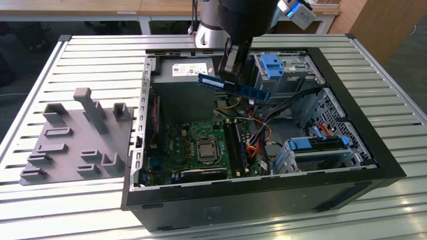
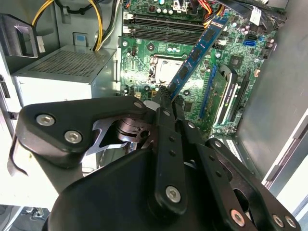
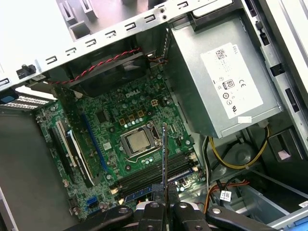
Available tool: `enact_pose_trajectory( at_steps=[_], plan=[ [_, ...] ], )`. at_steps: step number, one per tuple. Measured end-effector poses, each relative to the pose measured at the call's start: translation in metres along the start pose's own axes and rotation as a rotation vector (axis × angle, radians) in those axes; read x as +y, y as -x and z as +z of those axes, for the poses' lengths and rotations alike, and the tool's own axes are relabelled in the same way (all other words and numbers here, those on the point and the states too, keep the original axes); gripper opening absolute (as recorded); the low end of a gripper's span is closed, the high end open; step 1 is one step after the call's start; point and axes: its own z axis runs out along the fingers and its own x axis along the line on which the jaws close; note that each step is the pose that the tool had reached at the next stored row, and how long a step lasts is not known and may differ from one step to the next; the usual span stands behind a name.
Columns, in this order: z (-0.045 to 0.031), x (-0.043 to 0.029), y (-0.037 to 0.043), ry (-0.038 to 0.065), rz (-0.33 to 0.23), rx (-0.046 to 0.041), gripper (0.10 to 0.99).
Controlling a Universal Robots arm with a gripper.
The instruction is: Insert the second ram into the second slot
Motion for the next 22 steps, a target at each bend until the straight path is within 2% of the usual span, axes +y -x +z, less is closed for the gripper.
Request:
enact_pose_trajectory(
  at_steps=[22],
  plan=[
    [0.0000,0.0000,0.0000,0.000,0.015,-0.0006,0.137]
  ],
)
